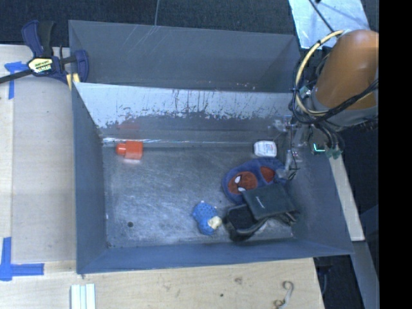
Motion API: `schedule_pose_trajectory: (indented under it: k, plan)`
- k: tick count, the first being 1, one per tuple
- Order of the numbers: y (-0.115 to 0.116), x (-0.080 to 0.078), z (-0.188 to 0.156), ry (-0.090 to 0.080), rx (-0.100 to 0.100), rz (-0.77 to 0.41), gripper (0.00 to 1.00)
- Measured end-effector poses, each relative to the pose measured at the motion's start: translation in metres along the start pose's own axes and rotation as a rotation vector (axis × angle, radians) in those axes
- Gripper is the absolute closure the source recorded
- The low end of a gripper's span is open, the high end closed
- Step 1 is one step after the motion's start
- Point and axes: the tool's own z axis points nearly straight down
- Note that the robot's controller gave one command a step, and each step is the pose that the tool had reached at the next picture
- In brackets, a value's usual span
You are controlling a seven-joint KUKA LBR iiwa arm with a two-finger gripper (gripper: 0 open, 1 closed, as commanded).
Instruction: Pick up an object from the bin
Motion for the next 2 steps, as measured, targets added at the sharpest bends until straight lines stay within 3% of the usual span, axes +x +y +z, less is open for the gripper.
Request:
schedule_pose_trajectory:
  k: [1,2]
  plan:
    - [0.0125,0.0001,0.0997,-0.003,0.0,0.128,0.0]
    - [0.0116,-0.0048,0.0933,-0.021,0.002,0.126,1.0]
